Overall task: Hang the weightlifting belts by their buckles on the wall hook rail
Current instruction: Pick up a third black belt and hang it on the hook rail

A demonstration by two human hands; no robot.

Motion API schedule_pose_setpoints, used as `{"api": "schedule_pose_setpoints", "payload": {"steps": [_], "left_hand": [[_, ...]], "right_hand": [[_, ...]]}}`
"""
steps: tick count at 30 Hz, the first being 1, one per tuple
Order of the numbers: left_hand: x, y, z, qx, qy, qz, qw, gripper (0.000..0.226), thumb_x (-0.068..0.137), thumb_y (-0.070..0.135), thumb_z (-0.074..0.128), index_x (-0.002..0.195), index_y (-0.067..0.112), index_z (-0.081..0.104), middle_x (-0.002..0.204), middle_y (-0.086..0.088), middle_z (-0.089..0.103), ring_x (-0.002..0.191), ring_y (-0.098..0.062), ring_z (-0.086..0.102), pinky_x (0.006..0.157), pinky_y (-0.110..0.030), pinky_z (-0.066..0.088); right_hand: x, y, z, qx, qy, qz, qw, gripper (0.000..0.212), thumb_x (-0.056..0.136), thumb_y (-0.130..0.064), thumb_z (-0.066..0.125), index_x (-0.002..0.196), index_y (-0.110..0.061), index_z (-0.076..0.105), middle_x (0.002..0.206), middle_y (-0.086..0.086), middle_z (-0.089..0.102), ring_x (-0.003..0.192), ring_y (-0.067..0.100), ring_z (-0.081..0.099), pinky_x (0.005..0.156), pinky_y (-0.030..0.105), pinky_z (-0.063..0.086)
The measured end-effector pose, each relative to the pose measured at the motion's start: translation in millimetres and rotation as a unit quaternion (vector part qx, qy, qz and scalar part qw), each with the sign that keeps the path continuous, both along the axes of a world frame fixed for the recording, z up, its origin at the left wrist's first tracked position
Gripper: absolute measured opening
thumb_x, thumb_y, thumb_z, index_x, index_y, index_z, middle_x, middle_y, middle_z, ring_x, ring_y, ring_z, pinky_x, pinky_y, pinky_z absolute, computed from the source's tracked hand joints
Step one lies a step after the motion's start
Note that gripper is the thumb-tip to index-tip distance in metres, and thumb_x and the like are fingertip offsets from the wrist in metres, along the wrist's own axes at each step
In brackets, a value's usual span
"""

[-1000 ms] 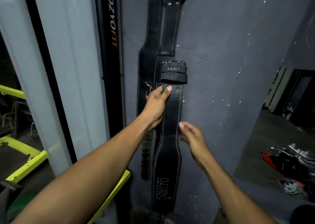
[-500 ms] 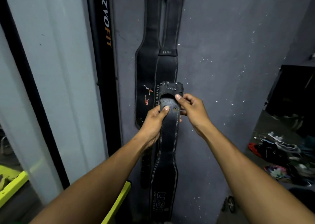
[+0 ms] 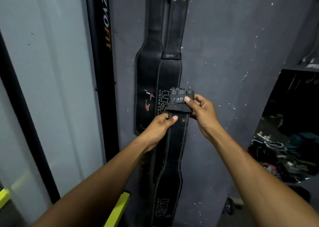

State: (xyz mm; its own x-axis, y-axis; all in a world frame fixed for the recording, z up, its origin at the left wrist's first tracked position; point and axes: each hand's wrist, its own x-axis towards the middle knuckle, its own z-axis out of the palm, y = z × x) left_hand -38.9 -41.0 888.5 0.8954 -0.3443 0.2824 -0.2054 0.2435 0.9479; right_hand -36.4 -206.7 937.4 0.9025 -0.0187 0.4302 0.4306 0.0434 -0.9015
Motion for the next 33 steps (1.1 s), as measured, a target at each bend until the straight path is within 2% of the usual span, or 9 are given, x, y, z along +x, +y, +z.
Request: {"api": "schedule_pose_setpoints", "payload": {"steps": [5, 11, 14, 17, 22, 25, 28, 31, 33], "left_hand": [[1.1, 3.7, 38.6, -0.057, -0.024, 0.002, 0.998, 0.028, 0.098, -0.003, 0.052, 0.119, 0.015, 0.057, 0.108, -0.004, 0.072, 0.099, -0.014, 0.069, 0.090, -0.030, 0.055], [0.5, 3.8, 67.2, -0.081, -0.045, -0.045, 0.995, 0.048, 0.083, 0.008, 0.065, 0.128, 0.009, 0.049, 0.115, -0.009, 0.068, 0.104, -0.022, 0.066, 0.088, -0.039, 0.049], [-4.3, -2.6, 72.8, -0.101, -0.040, -0.065, 0.992, 0.031, 0.098, 0.022, 0.062, 0.124, 0.011, 0.049, 0.115, -0.007, 0.070, 0.106, -0.019, 0.069, 0.093, -0.040, 0.056], [-1.9, -11.0, 75.3, -0.075, -0.068, 0.017, 0.995, 0.013, 0.108, 0.028, 0.049, 0.105, 0.015, 0.054, 0.104, -0.005, 0.072, 0.097, -0.015, 0.070, 0.093, -0.040, 0.056], [0.4, -19.4, 91.9, -0.055, -0.132, 0.133, 0.981, 0.019, 0.108, 0.020, 0.050, 0.092, 0.011, 0.054, 0.086, -0.007, 0.069, 0.078, -0.014, 0.066, 0.076, -0.032, 0.056], [4.3, -22.4, 106.8, -0.031, -0.177, 0.150, 0.972, 0.021, 0.106, 0.023, 0.055, 0.088, 0.011, 0.057, 0.082, -0.008, 0.071, 0.078, -0.015, 0.066, 0.076, -0.035, 0.056], [11.2, -30.8, 126.1, -0.026, -0.208, 0.173, 0.962, 0.024, 0.102, 0.030, 0.061, 0.109, 0.007, 0.059, 0.094, -0.018, 0.076, 0.089, -0.025, 0.073, 0.087, -0.047, 0.059], [19.9, -40.7, 148.0, -0.028, -0.218, 0.201, 0.955, 0.042, 0.100, 0.026, 0.065, 0.137, 0.017, 0.047, 0.095, -0.003, 0.076, 0.087, -0.005, 0.075, 0.079, -0.023, 0.060], [26.1, -47.9, 162.7, -0.023, -0.240, 0.196, 0.950, 0.045, 0.101, 0.024, 0.064, 0.142, 0.017, 0.046, 0.099, -0.002, 0.077, 0.088, -0.005, 0.076, 0.078, -0.021, 0.058]], "right_hand": [[-4.0, -1.3, 2.7, -0.036, -0.032, 0.000, 0.999, 0.021, 0.102, -0.008, 0.062, 0.119, 0.003, 0.068, 0.113, 0.022, 0.077, 0.092, 0.019, 0.074, 0.080, 0.029, 0.063], [-8.8, -5.2, 24.9, -0.068, -0.066, 0.003, 0.995, 0.022, 0.104, -0.008, 0.058, 0.125, -0.002, 0.065, 0.114, 0.009, 0.078, 0.099, 0.013, 0.075, 0.085, 0.029, 0.062], [-10.5, -3.2, 26.3, -0.082, -0.090, -0.027, 0.992, 0.019, 0.105, -0.020, 0.059, 0.117, -0.007, 0.065, 0.113, 0.013, 0.076, 0.104, 0.020, 0.072, 0.098, 0.046, 0.058], [-13.7, 5.6, 22.7, -0.102, -0.123, -0.098, 0.982, 0.036, 0.099, -0.044, 0.060, 0.107, -0.010, 0.062, 0.105, 0.022, 0.069, 0.095, 0.032, 0.068, 0.094, 0.058, 0.055], [-18.2, 16.0, 35.8, -0.084, -0.162, -0.164, 0.969, 0.045, 0.098, -0.049, 0.057, 0.095, -0.004, 0.056, 0.083, 0.019, 0.060, 0.076, 0.014, 0.053, 0.075, 0.054, 0.052], [-13.3, 11.7, 51.7, -0.038, -0.165, -0.164, 0.972, 0.026, 0.104, -0.034, 0.060, 0.118, -0.012, 0.061, 0.090, -0.008, 0.070, 0.080, 0.001, 0.066, 0.077, 0.034, 0.058], [-6.3, 3.2, 73.0, -0.021, -0.167, -0.156, 0.973, 0.046, 0.105, -0.025, 0.061, 0.148, -0.022, 0.048, 0.100, -0.007, 0.078, 0.094, 0.003, 0.074, 0.086, 0.024, 0.060], [3.4, -8.6, 94.2, -0.034, -0.196, -0.160, 0.967, 0.051, 0.104, -0.026, 0.061, 0.153, -0.023, 0.046, 0.100, 0.000, 0.080, 0.098, 0.012, 0.077, 0.091, 0.035, 0.061], [11.4, -19.8, 106.6, -0.038, -0.209, -0.158, 0.964, 0.053, 0.105, -0.026, 0.060, 0.155, -0.025, 0.043, 0.099, 0.005, 0.079, 0.096, 0.017, 0.077, 0.090, 0.035, 0.062]]}}
